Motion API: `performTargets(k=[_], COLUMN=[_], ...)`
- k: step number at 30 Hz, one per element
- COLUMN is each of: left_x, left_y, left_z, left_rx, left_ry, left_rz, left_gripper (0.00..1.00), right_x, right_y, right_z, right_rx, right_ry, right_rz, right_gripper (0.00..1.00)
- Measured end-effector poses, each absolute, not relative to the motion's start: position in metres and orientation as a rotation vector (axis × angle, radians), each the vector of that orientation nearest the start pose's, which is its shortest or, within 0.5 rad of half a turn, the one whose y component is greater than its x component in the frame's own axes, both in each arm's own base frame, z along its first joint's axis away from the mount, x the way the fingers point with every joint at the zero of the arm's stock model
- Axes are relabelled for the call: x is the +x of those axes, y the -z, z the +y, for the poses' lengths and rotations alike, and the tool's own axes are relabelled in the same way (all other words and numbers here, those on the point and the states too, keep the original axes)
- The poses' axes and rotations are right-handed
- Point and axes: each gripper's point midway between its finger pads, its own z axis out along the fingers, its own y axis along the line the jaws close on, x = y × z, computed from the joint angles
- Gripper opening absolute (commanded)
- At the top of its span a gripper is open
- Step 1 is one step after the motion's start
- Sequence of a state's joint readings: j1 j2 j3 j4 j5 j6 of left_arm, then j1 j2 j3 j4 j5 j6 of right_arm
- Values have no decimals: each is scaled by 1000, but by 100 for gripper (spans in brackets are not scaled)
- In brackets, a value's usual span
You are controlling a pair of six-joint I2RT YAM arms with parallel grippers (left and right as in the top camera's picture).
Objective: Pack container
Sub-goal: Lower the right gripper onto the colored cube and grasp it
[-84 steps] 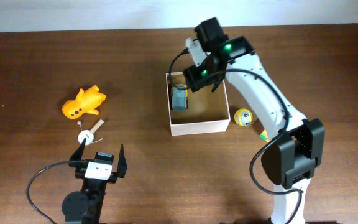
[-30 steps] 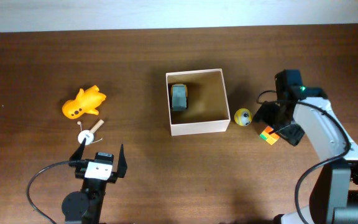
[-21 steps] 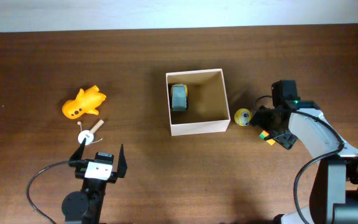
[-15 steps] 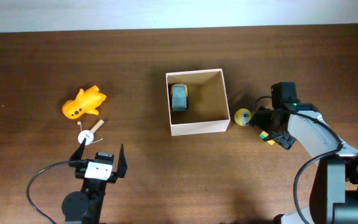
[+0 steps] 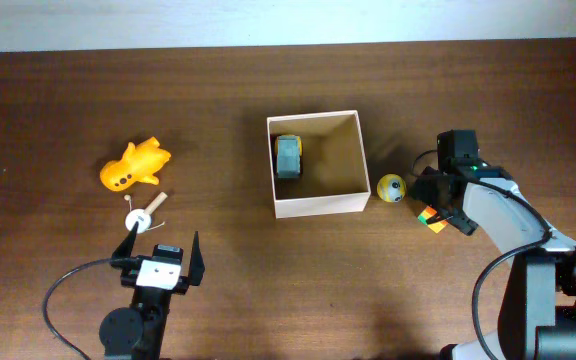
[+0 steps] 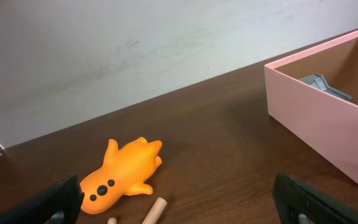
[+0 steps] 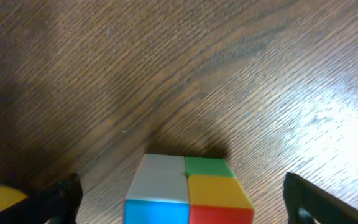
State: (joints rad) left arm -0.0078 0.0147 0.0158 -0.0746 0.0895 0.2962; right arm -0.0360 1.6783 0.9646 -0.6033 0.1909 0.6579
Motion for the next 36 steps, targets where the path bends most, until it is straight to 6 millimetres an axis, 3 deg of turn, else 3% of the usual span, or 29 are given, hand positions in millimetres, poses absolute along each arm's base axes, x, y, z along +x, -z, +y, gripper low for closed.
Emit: performTargets(k=[11,24,36], left_x=[245,245,245], left_y=[-160,-160,-160], left_z=[-17,-17,-17], left_rx=[317,317,317], left_ry=[-147,-147,-147], left_rz=[1615,1615,1615], left_gripper=[99,99,99], right_x=[329,340,338], right_y=[-26,-16,-8], right_z=[-48,-50,-46], right_rx=[997,964,965], right_ry=[187,189,168], right_rz=[2662,2651,2681], right_gripper=[99,77,70])
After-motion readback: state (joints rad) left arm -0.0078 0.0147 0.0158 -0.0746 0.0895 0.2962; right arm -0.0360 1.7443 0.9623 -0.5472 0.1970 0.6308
